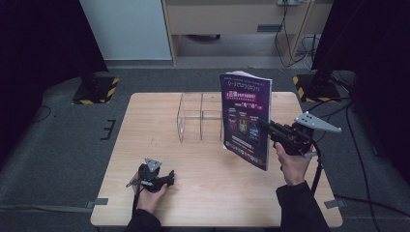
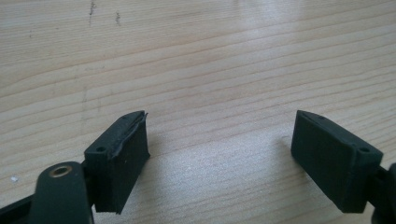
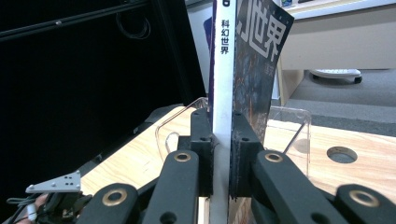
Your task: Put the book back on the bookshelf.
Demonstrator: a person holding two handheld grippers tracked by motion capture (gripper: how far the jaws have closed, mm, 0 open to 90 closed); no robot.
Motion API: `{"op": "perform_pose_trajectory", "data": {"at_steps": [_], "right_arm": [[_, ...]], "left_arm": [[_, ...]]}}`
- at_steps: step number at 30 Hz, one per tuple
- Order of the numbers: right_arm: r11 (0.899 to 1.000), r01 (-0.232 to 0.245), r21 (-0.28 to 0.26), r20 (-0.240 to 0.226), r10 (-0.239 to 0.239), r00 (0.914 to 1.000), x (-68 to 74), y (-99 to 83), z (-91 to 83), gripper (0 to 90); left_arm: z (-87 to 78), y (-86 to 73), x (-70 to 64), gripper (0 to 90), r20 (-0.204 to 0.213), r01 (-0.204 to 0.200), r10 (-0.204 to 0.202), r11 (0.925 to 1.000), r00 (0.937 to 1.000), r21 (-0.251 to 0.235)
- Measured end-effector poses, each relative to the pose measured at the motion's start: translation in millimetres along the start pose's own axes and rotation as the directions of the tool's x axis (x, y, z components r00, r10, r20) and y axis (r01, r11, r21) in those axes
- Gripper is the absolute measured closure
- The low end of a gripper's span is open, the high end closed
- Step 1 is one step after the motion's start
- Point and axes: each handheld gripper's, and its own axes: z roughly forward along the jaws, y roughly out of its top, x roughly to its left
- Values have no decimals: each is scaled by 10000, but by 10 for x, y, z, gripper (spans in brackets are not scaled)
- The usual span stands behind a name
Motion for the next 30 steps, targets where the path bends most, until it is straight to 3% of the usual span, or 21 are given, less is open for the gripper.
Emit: {"op": "perform_pose_trajectory", "data": {"at_steps": [30], "right_arm": [[9993, 186, -326, 1288, -142, 9916, -200, 32, 558, 831]], "left_arm": [[5, 3, 4, 150, 47, -38, 38, 10000, 10000, 55]]}}
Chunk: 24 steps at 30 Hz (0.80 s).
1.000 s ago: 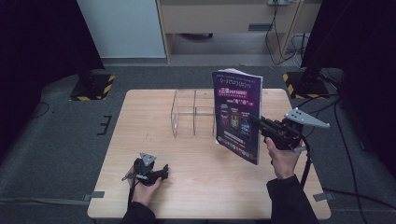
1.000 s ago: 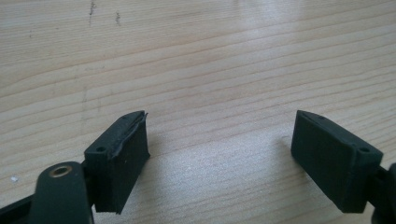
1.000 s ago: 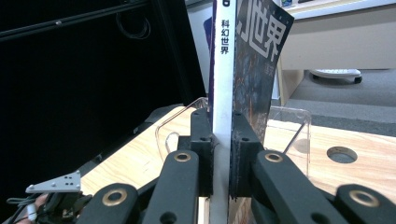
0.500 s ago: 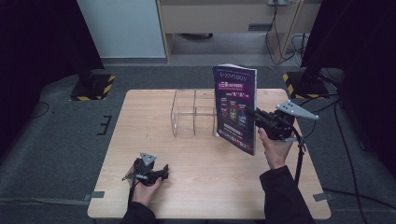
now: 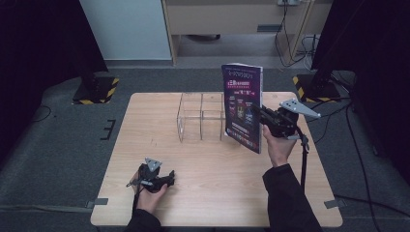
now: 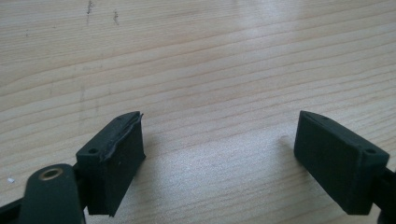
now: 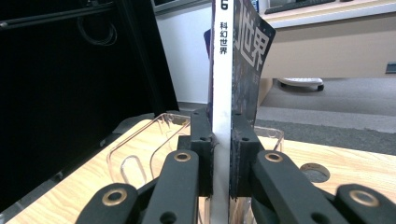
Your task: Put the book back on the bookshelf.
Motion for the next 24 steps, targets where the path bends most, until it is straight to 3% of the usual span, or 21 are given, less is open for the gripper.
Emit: {"op": "perform_pose_trajectory", "data": {"at_steps": [18, 24], "right_arm": [[9998, 162, -76, 723, -156, 9973, 15, -116, 317, 831], [9988, 494, -45, 1042, -487, 9934, 48, -163, 391, 831]], "left_arm": [[2, 0, -4, 145, -19, 5, -5, 10000, 10000, -6], [2, 0, -4, 145, -18, 6, -6, 10000, 10000, -10]]}}
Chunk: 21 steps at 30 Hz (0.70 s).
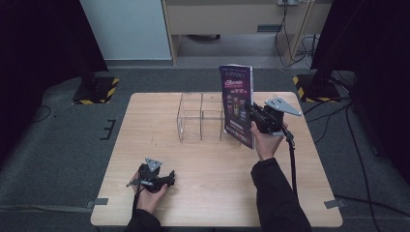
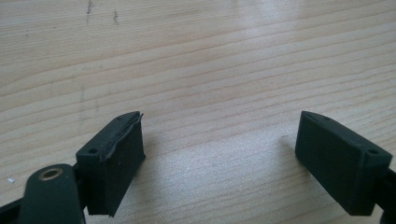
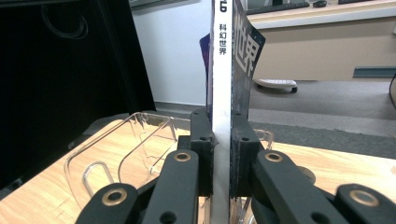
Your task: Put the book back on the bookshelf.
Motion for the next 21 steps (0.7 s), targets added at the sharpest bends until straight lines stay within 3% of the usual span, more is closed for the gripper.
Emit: {"op": "perform_pose_trajectory", "data": {"at_steps": [6, 21], "right_arm": [[9998, 164, -137, 190, -161, 9997, 48, -47, 35, 831], [9996, 276, 96, 303, -279, 9992, 67, -167, 123, 830]], "left_arm": [[0, 0, 0, 144, 2, -1, 1, 10000, 10000, 2], [0, 0, -1, 144, -3, -2, 2, 10000, 10000, 4]]}}
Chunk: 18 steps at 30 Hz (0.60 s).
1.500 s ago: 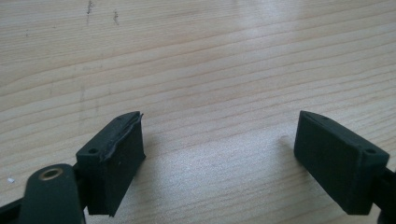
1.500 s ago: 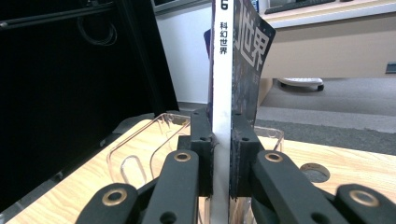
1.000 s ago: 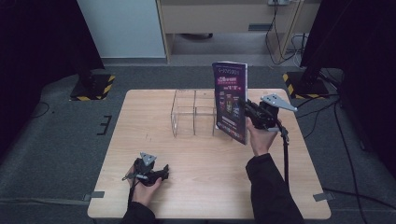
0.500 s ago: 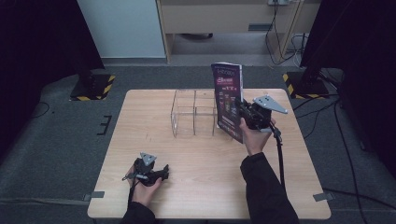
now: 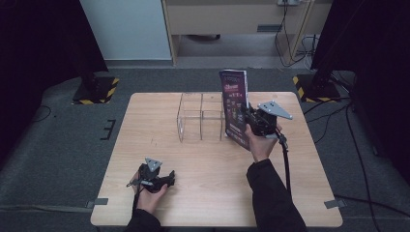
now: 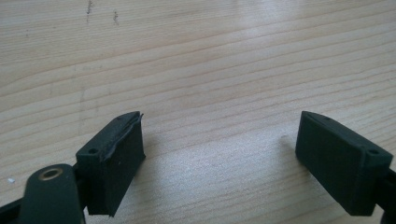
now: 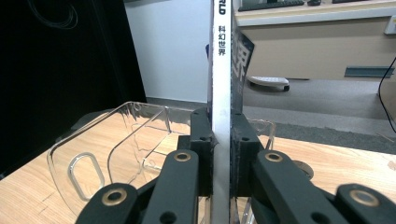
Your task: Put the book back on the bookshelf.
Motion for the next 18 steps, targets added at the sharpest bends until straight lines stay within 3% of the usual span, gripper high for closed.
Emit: {"op": "perform_pose_trajectory", "data": {"at_steps": [18], "right_arm": [[9994, 315, 135, -347, -310, 9989, -34, -75, -72, 825]], "left_arm": [[0, 0, 0, 144, 0, 0, 0, 10000, 10000, -2]]}}
